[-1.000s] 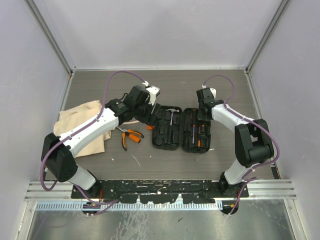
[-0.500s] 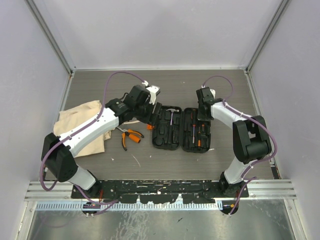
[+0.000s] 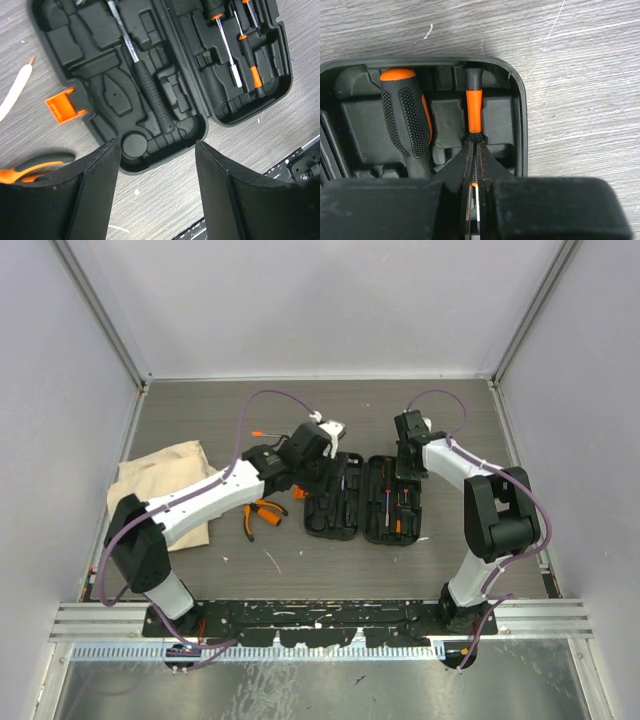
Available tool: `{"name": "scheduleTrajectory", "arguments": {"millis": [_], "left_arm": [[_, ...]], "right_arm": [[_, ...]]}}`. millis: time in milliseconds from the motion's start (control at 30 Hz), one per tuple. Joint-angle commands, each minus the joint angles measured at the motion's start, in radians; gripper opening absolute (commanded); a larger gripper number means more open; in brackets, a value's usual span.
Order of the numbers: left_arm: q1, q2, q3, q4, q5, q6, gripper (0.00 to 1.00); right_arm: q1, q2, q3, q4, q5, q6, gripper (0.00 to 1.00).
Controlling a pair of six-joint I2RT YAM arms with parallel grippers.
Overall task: Sort the tools into containers
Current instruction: Place the screwdriver in the storage box.
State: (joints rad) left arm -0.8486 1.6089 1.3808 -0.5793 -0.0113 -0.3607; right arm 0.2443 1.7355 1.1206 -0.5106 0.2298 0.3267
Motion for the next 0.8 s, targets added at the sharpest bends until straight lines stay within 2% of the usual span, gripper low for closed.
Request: {"name": "scheduleTrajectory", "arguments": {"millis": [0,200,367,767], "left_arm": [[-0.069,0.065,0.054,0.114,-0.102,-0.114,0.62],[-0.152,0.207,0.09,0.214,-0.192,-0.187,0.57],[-0.155,0.336,0.136,0.184,-0.209,-0.206,0.54],[-0.164,0.391,0.108,0.173,-0.225,-0.204,0.54]], "right_arm": [[-0.012,0.114,-0.042,-0.037,-0.102,0.009,0.11],[-0.037,0.134,-0.037,-0.057,-0.147,-0.002,0.11],[-0.049,0.144,-0.036,-0.069,-0.155,-0.01,0.1],[-0.053,0.237,-0.036,-0.108,-0.048,0.005,0.07]]}}
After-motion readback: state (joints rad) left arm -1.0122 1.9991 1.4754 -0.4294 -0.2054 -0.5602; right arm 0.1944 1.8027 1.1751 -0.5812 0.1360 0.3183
